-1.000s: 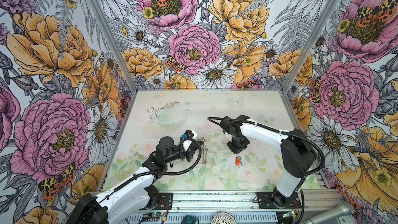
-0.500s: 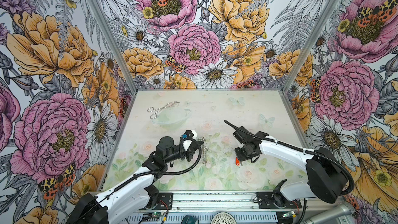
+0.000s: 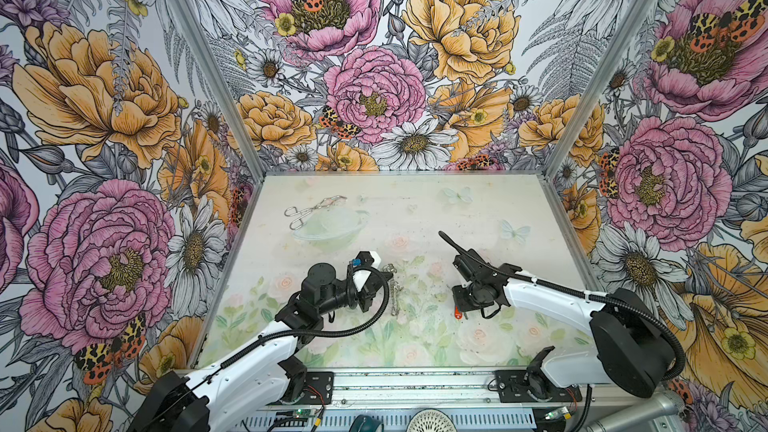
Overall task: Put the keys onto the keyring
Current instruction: 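Lift the red-tag key and swing the right gripper toward the plate, then bring the key's ring to the plate's split rings held by the left gripper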
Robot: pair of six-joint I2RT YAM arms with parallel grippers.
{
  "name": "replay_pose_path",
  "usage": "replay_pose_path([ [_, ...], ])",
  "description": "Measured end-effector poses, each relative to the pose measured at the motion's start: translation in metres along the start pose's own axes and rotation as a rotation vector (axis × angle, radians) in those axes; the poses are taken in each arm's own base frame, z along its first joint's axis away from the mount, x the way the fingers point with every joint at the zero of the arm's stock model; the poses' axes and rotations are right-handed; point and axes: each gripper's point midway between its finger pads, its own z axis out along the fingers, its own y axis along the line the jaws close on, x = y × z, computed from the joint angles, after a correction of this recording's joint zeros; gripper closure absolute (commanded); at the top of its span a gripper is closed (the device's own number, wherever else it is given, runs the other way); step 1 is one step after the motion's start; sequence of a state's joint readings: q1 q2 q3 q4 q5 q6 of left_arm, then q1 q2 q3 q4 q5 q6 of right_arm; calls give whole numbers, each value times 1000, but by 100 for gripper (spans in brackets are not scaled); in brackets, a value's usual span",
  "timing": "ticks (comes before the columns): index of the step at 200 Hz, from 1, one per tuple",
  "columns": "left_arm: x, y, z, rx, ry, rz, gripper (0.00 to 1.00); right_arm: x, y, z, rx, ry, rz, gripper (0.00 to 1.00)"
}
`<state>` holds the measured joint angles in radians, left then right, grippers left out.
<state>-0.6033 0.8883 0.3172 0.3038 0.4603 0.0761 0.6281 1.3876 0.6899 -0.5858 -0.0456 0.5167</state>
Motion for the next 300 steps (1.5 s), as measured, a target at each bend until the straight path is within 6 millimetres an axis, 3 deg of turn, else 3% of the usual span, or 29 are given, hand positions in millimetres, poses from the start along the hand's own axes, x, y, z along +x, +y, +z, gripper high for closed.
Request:
replay_pose_path([
  [158, -2, 0, 1, 0, -7, 4, 100, -4, 1, 7, 1, 0, -9, 93],
  [221, 0, 1, 1, 0, -3, 2, 100, -9, -1, 5, 26, -15, -40, 100],
  [256, 0, 1, 1, 1, -3, 2, 100, -21, 10, -16, 22, -48, -140, 100],
  [300, 4, -3, 5, 25, 16, -7, 100, -38, 66, -69, -83, -153, -439, 100],
])
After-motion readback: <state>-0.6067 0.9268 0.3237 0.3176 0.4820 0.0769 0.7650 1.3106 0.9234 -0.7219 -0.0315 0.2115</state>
